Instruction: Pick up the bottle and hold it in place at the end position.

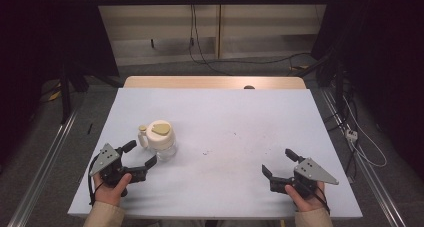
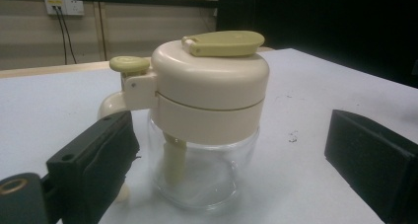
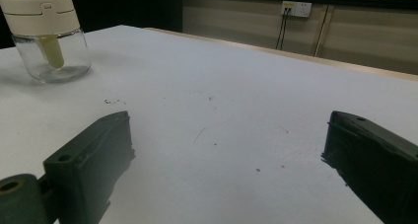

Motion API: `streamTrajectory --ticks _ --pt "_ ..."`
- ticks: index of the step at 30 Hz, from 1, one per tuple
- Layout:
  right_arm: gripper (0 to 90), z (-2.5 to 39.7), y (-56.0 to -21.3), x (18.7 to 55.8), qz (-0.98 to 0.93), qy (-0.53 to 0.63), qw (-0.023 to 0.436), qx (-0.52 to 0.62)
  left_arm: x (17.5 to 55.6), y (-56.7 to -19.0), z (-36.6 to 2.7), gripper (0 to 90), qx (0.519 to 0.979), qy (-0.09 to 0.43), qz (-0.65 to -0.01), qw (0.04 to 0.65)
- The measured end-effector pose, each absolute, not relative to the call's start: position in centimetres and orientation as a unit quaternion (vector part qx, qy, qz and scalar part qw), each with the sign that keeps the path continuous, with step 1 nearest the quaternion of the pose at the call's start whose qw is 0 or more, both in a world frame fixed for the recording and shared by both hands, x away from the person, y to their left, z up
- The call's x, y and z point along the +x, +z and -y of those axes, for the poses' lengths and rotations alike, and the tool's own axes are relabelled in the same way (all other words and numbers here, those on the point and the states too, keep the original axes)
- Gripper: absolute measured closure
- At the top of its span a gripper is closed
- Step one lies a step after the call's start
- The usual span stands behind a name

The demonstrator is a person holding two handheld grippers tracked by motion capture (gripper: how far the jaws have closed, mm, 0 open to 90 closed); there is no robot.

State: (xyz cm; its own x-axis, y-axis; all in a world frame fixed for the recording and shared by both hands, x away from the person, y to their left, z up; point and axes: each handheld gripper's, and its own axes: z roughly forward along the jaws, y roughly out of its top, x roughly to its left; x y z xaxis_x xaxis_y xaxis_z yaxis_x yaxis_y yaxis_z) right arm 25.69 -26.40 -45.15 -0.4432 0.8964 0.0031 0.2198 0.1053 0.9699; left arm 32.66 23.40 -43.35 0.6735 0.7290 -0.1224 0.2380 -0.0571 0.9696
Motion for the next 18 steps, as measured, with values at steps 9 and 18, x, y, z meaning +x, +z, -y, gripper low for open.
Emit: streamTrajectory --ticks 9,18 --pt "3.8 26.4 -45.1 25.7 -0.667 0.523 0.327 0.417 32.7 -43.2 -22.9 2.6 0.693 0.21 -0.347 0.596" --pt "3.8 26.3 -45.1 25.7 -0.669 0.522 0.328 0.415 32.9 -43.1 -21.9 2.7 0.694 0.216 -0.357 0.587"
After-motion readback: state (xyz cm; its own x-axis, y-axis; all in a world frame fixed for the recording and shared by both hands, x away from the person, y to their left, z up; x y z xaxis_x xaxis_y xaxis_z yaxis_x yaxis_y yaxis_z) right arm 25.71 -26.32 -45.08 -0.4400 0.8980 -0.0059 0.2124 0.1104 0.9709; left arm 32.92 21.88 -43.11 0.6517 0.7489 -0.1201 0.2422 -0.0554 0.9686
